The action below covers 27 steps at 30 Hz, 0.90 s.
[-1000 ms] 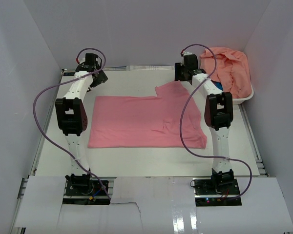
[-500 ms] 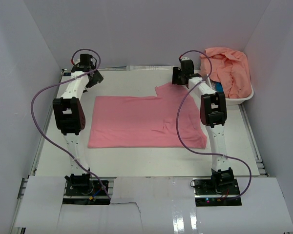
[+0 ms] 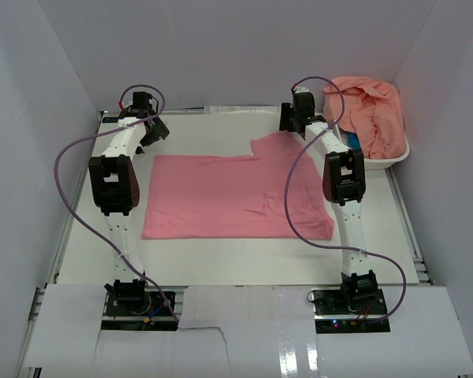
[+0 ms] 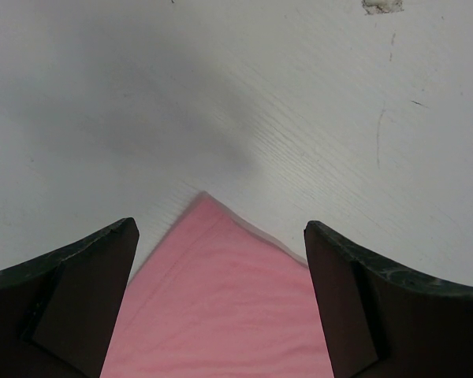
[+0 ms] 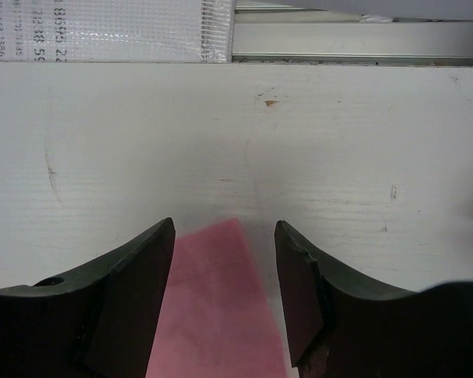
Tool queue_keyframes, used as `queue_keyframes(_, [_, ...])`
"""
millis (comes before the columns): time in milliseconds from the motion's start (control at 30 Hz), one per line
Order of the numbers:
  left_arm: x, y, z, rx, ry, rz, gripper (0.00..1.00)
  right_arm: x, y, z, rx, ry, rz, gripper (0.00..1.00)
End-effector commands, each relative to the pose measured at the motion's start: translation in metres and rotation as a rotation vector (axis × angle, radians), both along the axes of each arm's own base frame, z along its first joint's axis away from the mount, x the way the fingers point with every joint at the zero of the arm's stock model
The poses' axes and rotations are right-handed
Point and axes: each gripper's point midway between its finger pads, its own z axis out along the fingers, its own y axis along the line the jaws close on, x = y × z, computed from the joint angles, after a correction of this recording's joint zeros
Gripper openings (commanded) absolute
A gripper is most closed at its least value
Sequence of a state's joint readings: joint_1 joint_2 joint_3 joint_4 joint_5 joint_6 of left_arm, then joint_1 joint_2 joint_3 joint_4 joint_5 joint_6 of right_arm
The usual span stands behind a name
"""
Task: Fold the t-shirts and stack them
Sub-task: Grap the side of the flattened tshirt furthest away from the robot with both arms
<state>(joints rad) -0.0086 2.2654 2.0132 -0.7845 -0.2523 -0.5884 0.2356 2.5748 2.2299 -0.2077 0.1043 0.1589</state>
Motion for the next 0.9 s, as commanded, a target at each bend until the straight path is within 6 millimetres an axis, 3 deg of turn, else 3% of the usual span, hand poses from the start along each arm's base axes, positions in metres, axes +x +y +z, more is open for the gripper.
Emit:
queue_keyframes(0, [0.006, 0.000, 0.023, -0.006, -0.055, 0.001, 0.98, 0.009, -0.005, 0.008, 0.014, -0.024, -0.015, 0.60])
queue_keyframes(433, [0.004, 0.003, 0.020, 0.002, -0.046, 0.008, 0.98, -0.001, -0.001, -0.011, 0.030, 0.036, 0.015, 0.45])
queue_keyframes(667, [0.003, 0.003, 0.017, 0.002, -0.038, 0.005, 0.98, -0.004, 0.001, -0.012, 0.032, 0.048, 0.025, 0.10])
queue_keyframes(867, [0.000, 0.001, 0.010, -0.005, -0.020, -0.004, 0.98, -0.003, -0.002, 0.000, 0.024, 0.029, 0.017, 0.08])
